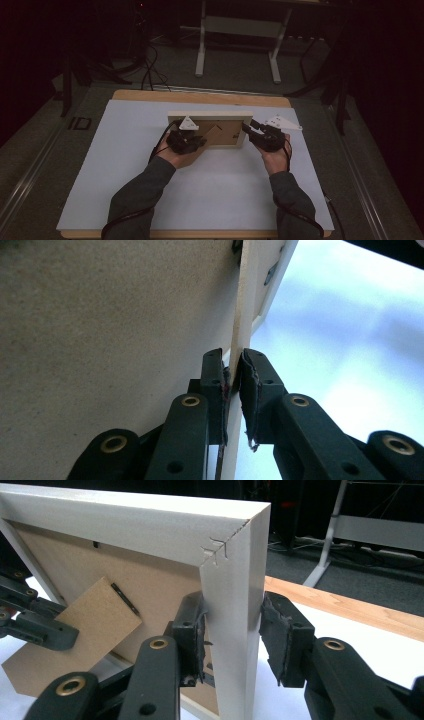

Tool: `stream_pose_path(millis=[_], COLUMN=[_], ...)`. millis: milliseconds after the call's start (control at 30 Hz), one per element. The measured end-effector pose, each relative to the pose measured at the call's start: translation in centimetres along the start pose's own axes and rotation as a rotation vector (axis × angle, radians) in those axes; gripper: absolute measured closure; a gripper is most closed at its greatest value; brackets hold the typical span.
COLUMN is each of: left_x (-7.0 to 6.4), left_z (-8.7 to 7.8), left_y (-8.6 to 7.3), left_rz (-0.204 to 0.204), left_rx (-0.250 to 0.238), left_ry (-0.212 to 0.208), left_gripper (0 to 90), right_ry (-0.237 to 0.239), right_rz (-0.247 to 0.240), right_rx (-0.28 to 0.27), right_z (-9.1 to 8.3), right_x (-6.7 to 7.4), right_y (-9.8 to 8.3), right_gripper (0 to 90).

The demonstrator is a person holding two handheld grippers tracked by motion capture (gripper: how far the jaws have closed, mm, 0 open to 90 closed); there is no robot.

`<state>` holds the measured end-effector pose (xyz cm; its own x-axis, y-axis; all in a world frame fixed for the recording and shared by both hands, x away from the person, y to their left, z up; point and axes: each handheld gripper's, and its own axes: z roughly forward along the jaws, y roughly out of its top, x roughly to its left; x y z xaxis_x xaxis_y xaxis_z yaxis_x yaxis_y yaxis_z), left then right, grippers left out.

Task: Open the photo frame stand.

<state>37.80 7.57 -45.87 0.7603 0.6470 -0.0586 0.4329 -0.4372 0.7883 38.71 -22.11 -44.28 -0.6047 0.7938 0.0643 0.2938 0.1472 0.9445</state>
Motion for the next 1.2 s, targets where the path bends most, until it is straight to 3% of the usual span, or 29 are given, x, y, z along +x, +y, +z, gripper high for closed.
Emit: stream_pose_path(millis=[167,333,767,1200], left_x=[0.0,0.2,-0.4,-0.4], left_z=[-0.1,-0.2,-0.5,-1.3], left_y=[0.0,-0.2,-0.6,-1.2], left_rz=[-0.001,-0.020,0.001,0.007], left_rx=[0.001,-0.014,-0.004,0.006], left_ry=[-0.007,-0.027,-0.052,-0.060], left_gripper=[81.7,82.4,85.1,84.9], right_ry=[0.022,0.052,0.084,0.022], right_rz=[0.014,0.017,0.007,-0.061], right_rx=[0.007,0.022,0.033,0.018], right_z=[0.0,0.4,0.6,-0.2], right_x=[-0.2,-0.4,0.1,2.2], right_y=[-0.3,-0.3,-0.1,-0.6], right_gripper=[60.3,51.5,42.9,47.2])
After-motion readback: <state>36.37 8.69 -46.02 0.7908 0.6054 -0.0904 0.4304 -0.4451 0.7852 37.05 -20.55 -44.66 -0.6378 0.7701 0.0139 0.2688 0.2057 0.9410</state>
